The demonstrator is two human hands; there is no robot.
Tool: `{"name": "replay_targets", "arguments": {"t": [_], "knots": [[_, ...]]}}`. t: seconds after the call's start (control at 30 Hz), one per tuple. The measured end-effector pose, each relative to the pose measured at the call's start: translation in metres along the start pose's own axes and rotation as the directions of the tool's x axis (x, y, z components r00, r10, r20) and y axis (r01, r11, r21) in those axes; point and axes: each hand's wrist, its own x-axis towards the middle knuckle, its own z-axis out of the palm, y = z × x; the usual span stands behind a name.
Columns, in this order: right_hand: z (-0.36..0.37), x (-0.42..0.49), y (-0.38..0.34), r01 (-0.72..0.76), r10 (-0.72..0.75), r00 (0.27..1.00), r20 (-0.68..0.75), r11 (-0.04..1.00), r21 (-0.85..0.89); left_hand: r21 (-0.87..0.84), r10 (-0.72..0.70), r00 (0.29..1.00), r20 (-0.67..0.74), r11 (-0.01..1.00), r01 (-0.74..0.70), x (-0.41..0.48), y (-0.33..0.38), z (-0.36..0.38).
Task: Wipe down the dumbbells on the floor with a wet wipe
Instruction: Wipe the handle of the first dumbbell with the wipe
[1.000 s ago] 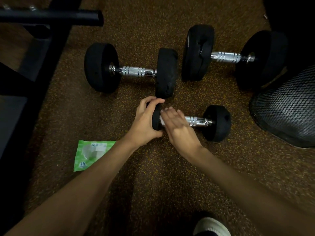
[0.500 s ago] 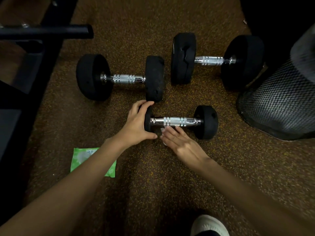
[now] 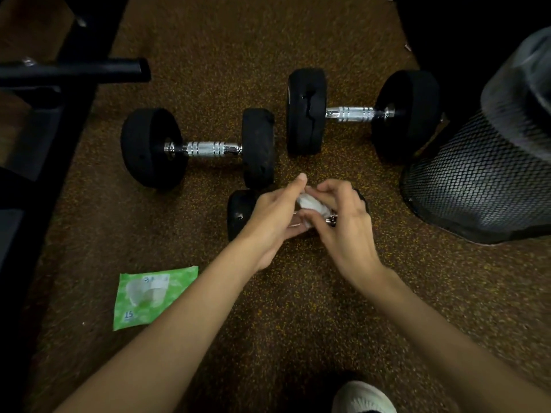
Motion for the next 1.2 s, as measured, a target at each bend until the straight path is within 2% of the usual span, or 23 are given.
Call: {"name": "replay_targets", "arguments": {"t": [0.07,0.17,0.2,0.27,0.3,0.33,0.37,0.43,0.47,0.5,0.57,0.63,0.73,0.8,0.97,1.1,1.2], "knots": [[-0.004,0.001,0.000,-0.026,0.023,0.998,0.052,0.997,0.067,-0.063,-0.028,0.999,0.038,0.998,0.030,0.001,0.004,0.007],[-0.019,0.007,0.003,-0.083,0.063,0.993,0.105,0.977,0.199,-0.079,-0.017,0.998,-0.065,0.997,0.012,0.013,0.008,0.009],[-0.026,0.010,0.006,-0.109,0.092,0.992,0.089,0.971,0.212,-0.025,0.017,0.992,-0.122,0.999,-0.020,0.021,0.009,0.006],[-0.037,0.016,0.016,-0.165,0.165,0.986,0.017,0.971,0.173,0.283,0.193,0.959,-0.207,0.950,-0.131,0.037,0.010,0.001],[-0.040,0.020,0.024,-0.198,0.202,0.979,-0.018,0.972,0.130,0.492,0.311,0.932,-0.188,0.851,-0.185,0.043,0.011,-0.001],[-0.042,0.024,0.030,-0.232,0.236,0.971,-0.038,0.969,0.086,0.671,0.396,0.910,-0.119,0.708,-0.220,0.049,0.011,-0.001],[-0.041,0.027,0.037,-0.264,0.266,0.963,-0.037,0.963,0.044,0.798,0.421,0.906,-0.033,0.557,-0.230,0.055,0.010,-0.001],[-0.032,0.031,0.047,-0.318,0.319,0.947,0.037,0.947,-0.033,0.931,0.330,0.941,0.073,0.317,-0.183,0.066,0.007,0.002],[-0.025,0.032,0.052,-0.338,0.343,0.935,0.095,0.939,-0.059,0.958,0.248,0.966,0.074,0.252,-0.138,0.073,0.004,0.003],[-0.017,0.031,0.057,-0.348,0.354,0.924,0.147,0.935,-0.068,0.968,0.165,0.984,0.060,0.232,-0.098,0.081,0.001,0.004],[-0.003,0.029,0.064,-0.342,0.347,0.919,0.188,0.938,-0.059,0.966,0.033,0.999,0.033,0.256,-0.040,0.094,-0.001,0.006],[0.003,0.027,0.068,-0.334,0.338,0.927,0.164,0.941,-0.052,0.958,-0.046,0.998,0.051,0.283,-0.036,0.104,-0.001,0.011],[0.006,0.026,0.071,-0.311,0.318,0.939,0.134,0.948,-0.070,0.915,-0.078,0.985,0.153,0.387,-0.111,0.111,-0.003,0.020],[0.007,0.026,0.071,-0.310,0.317,0.940,0.125,0.948,-0.073,0.879,-0.040,0.970,0.240,0.434,-0.199,0.109,-0.007,0.021],[0.005,0.027,0.069,-0.315,0.320,0.938,0.134,0.947,-0.056,0.861,0.027,0.917,0.397,0.336,-0.382,0.090,0.000,-0.015],[0.002,0.028,0.065,-0.328,0.332,0.932,0.145,0.943,-0.051,0.877,0.006,0.928,0.373,0.323,-0.355,0.093,0.003,-0.015],[0.002,0.030,0.064,-0.336,0.342,0.927,0.153,0.940,-0.060,0.876,-0.022,0.943,0.332,0.378,-0.300,0.106,-0.004,0.005]]}}
